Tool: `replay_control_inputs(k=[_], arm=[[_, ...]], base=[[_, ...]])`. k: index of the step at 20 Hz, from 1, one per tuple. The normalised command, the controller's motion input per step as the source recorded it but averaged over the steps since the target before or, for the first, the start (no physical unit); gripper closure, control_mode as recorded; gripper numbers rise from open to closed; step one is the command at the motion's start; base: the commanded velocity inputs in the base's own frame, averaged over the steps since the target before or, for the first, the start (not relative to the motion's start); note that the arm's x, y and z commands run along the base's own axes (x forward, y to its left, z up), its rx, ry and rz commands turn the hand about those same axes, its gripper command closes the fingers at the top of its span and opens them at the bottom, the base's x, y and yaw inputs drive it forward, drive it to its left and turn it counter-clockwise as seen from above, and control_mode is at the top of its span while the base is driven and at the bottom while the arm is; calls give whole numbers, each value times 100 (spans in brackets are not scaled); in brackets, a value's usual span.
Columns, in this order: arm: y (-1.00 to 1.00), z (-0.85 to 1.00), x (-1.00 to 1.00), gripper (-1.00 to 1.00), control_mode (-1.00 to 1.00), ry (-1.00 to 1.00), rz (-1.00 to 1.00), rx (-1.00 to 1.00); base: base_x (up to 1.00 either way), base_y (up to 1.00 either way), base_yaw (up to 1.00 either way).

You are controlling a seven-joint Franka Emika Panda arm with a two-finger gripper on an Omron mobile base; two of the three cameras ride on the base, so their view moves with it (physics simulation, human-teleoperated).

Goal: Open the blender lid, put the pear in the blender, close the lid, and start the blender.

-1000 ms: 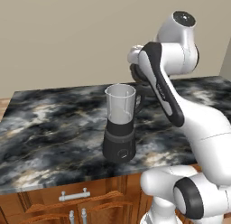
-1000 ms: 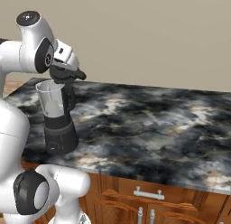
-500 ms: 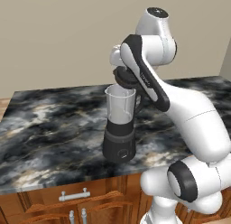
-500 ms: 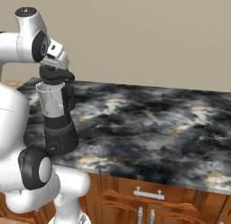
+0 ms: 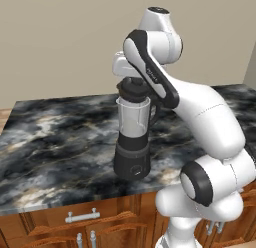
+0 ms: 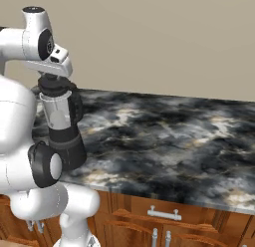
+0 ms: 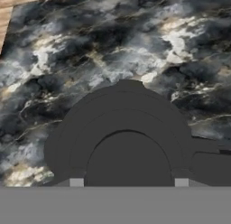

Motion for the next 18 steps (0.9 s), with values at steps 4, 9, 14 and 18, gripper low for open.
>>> replay_control_inputs(k=[4, 9, 14, 18], arm=[[-2, -31, 6, 100, -100, 8, 5, 0], [0, -25, 6, 100, -100, 6, 5, 0], [0, -15, 0, 100, -100, 2, 6, 0], [0, 3, 0, 100, -100, 0, 3, 0]], base=[[0, 0, 0], [0, 0, 0], [0, 0, 0], [0, 0, 0]])
